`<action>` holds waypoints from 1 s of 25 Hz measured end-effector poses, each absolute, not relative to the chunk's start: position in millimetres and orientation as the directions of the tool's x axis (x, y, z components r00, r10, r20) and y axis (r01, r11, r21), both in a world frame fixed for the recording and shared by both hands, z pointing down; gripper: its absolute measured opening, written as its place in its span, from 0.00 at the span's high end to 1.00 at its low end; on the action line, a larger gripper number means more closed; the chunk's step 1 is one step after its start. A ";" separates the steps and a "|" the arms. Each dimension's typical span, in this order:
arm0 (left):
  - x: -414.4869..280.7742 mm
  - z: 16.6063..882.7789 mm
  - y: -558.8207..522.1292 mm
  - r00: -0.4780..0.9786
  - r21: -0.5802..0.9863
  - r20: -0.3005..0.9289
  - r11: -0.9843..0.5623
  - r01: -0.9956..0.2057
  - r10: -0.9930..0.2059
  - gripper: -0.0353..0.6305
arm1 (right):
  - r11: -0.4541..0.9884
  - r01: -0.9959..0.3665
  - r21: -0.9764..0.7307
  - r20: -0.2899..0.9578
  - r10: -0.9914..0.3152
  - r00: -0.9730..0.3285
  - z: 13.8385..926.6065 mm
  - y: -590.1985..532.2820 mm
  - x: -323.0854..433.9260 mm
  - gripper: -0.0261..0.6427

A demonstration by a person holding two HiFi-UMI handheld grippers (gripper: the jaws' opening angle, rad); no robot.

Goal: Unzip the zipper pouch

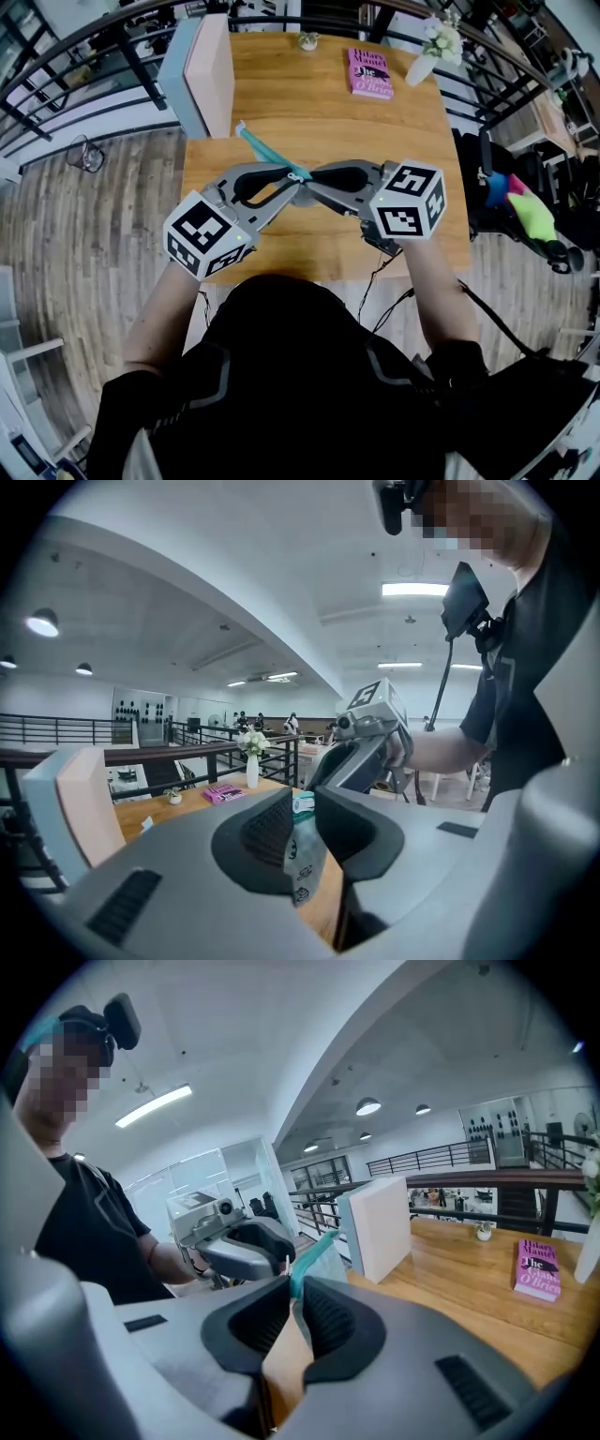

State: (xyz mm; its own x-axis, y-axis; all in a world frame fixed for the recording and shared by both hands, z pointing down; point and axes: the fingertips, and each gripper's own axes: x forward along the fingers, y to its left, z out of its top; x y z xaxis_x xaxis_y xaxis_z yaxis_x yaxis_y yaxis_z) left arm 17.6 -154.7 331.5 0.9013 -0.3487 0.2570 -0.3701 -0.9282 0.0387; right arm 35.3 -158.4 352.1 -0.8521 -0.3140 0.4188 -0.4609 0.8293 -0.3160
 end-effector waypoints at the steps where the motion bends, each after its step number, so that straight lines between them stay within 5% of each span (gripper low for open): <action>1: 16.5 331.1 -155.7 0.898 0.045 0.259 -0.925 -0.378 -0.355 0.83 | 0.827 -0.465 -0.316 0.419 -0.318 -0.850 351.8 -158.7 35.0 0.88; 25: 17.6 341.4 -149.6 0.878 0.042 0.293 -0.912 -0.409 -0.380 0.90 | 0.846 -0.445 -0.295 0.439 -0.294 -0.849 353.5 -153.9 35.0 0.88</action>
State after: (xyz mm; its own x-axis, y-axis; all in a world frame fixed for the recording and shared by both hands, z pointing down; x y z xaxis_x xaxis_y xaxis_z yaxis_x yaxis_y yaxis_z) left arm 17.6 -149.6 341.4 0.8776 -0.3798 0.2926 -0.4086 -0.9117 0.0421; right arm 35.0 -153.9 353.5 -0.8493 -0.2938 0.4385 -0.4449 0.8455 -0.2952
